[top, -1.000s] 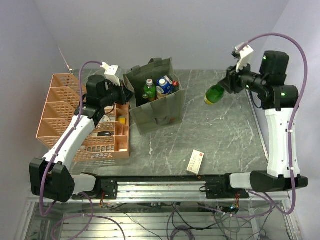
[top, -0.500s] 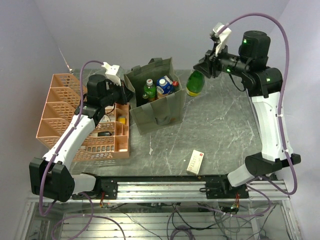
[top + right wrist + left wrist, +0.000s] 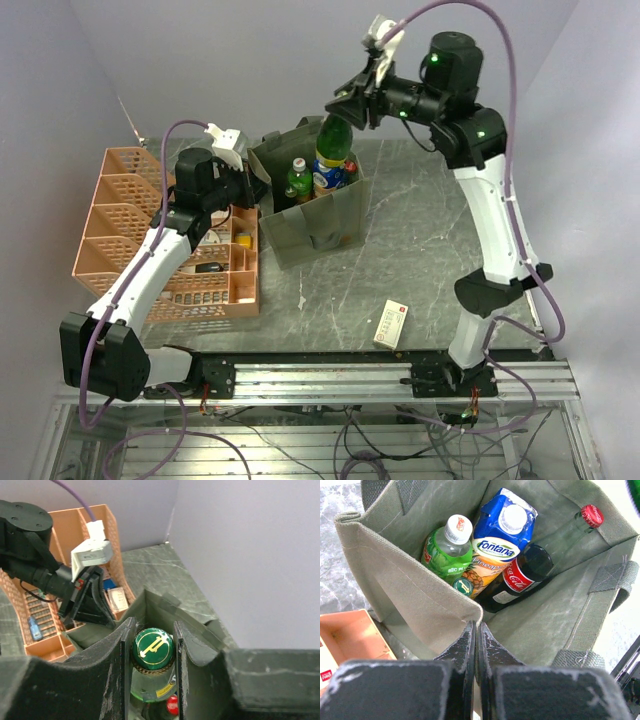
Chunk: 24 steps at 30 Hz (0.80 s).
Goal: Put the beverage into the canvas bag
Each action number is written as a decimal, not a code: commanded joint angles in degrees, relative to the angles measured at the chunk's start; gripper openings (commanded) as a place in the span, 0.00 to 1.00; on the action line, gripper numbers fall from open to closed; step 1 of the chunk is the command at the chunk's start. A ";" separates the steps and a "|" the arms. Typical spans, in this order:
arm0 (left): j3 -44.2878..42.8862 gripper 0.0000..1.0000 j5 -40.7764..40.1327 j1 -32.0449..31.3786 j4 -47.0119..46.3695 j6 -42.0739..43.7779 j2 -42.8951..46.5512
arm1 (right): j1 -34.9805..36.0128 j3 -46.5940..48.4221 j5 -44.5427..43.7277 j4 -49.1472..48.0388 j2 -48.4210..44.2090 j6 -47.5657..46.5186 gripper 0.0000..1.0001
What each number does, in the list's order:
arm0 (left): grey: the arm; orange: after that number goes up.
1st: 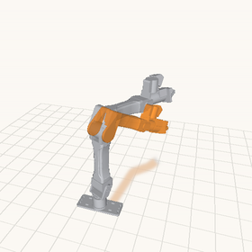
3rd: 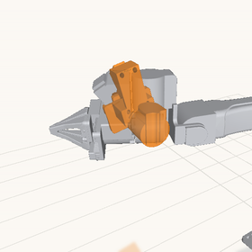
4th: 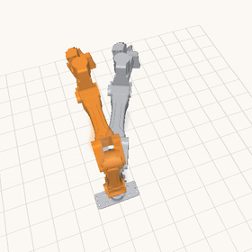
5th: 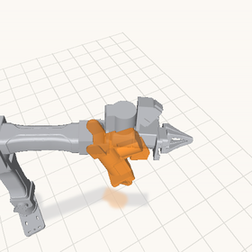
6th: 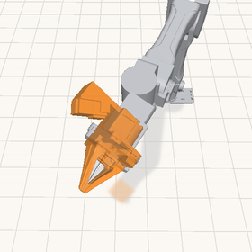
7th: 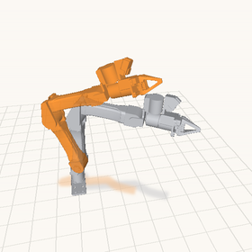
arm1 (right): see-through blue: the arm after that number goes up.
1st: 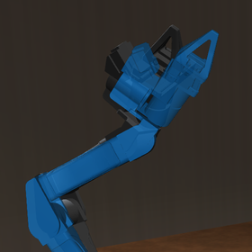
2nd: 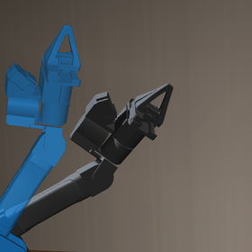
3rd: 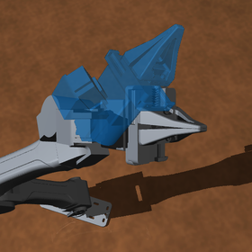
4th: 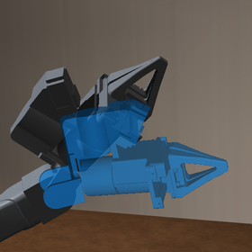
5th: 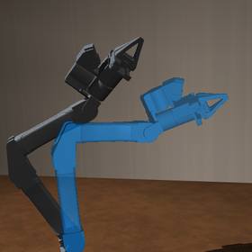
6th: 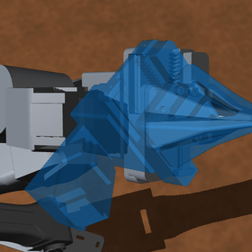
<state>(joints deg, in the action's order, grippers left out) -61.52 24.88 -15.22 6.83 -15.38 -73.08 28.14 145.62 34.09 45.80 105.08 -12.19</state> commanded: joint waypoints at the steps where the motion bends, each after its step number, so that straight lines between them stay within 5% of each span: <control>1: -0.87 0.07 1.29 -0.42 0.12 0.77 -0.46 | 4.24 1.96 0.28 -8.36 2.22 0.23 0.00; 24: 0.68 0.07 -0.64 0.02 -1.11 -2.32 0.78 | 10.12 -7.52 0.70 -11.71 6.04 1.00 0.00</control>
<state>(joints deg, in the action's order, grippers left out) -61.41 25.06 -15.22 6.31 -16.36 -73.08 37.98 139.00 33.15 42.98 113.58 -12.01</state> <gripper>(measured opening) 0.081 0.313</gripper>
